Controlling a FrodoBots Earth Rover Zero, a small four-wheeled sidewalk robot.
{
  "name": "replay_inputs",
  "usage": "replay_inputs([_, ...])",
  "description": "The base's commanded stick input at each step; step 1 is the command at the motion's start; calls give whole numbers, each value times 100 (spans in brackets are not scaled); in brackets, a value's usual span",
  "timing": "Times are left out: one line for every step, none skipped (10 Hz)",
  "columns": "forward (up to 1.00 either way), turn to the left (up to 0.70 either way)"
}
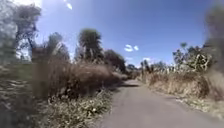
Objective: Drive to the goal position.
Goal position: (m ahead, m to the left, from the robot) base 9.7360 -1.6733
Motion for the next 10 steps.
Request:
replay_inputs([70,0])
replay_inputs([70,0])
replay_inputs([0,0])
replay_inputs([0,0])
replay_inputs([0,0])
replay_inputs([0,0])
replay_inputs([0,0])
replay_inputs([0,0])
replay_inputs([70,0])
replay_inputs([70,0])
